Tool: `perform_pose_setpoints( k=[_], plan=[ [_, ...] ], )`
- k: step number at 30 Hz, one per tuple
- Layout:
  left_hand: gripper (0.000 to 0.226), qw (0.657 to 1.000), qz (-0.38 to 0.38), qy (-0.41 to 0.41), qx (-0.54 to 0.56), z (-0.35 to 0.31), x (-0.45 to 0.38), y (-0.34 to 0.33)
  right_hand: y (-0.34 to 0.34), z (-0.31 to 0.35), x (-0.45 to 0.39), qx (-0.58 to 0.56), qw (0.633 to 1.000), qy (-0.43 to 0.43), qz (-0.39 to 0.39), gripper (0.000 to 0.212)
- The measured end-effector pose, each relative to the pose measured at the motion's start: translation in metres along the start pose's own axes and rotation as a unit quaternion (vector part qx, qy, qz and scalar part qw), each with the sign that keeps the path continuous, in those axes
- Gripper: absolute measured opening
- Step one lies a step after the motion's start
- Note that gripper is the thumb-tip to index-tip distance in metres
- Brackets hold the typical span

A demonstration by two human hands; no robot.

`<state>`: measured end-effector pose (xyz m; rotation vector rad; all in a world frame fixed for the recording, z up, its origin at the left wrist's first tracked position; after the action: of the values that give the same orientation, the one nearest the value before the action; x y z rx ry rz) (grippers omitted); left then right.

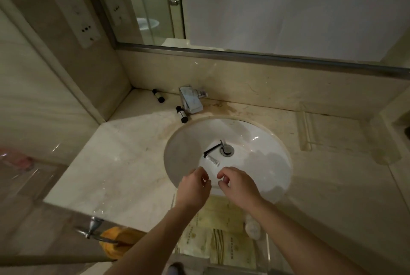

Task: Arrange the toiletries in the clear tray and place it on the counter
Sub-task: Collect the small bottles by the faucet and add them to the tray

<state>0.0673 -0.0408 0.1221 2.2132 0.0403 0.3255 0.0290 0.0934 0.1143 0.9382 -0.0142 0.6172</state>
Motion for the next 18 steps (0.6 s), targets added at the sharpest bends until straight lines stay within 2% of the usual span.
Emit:
perform_pose_setpoints(
  k=[7, 11, 18],
  plan=[
    [0.008, 0.997, -0.038, 0.069, 0.026, 0.039, -0.045, 0.051, 0.001, 0.009, -0.04, -0.05, 0.998, -0.023, -0.017, 0.016],
    [0.012, 0.994, -0.063, 0.08, 0.028, 0.057, -0.087, 0.088, 0.002, 0.022, -0.082, -0.044, 0.999, -0.01, 0.002, 0.028],
    [0.032, 0.989, -0.096, 0.109, 0.039, 0.088, -0.169, 0.142, 0.009, 0.076, -0.175, 0.022, 0.999, 0.035, 0.012, 0.048]
  ],
)
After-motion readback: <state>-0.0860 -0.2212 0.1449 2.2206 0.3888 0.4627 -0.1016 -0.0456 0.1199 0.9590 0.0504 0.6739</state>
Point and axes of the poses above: each hand's wrist, its own x-axis away from the middle knuckle, its own y-axis out of the back of the hand, z = x × y, the point moved 7 cm from there along -x, towards the middle knuckle, and after that the axes turned 10 degrees about z, right-handed, at the moved point
